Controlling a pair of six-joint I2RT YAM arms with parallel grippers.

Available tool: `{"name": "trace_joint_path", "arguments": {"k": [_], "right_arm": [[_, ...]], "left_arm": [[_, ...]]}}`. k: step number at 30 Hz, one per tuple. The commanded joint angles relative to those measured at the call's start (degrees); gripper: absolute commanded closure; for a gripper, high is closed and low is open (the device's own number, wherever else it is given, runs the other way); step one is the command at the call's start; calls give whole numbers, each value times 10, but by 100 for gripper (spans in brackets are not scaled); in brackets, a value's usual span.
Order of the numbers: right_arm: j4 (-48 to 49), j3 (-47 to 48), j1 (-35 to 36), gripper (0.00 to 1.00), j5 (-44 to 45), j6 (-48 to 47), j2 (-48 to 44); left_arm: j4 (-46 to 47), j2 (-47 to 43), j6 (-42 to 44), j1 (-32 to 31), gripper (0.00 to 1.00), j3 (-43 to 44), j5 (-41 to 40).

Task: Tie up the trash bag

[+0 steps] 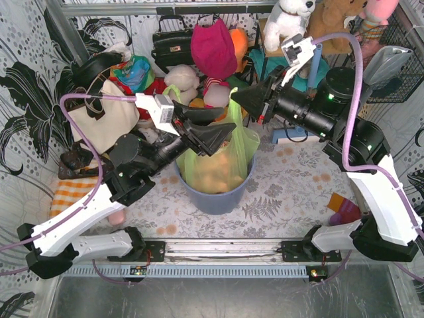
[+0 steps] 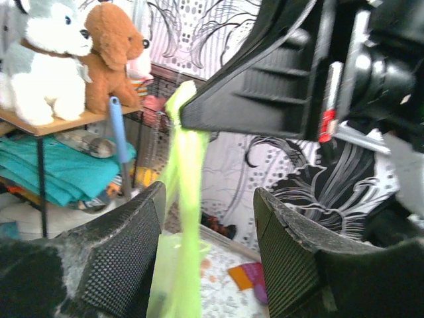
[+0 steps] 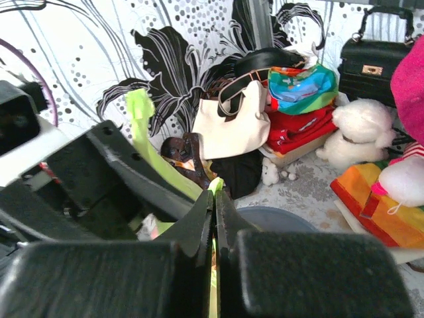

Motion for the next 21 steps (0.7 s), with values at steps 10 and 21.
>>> {"name": "trace_joint_path", "arguments": {"k": [10, 21], "right_arm": [[20, -12, -2, 100, -116, -38, -29], [44, -35, -2, 100, -180, -41, -41]], "left_arm": [[169, 8, 135, -3, 31, -48, 16], [174, 25, 137, -2, 41, -40, 41]]}}
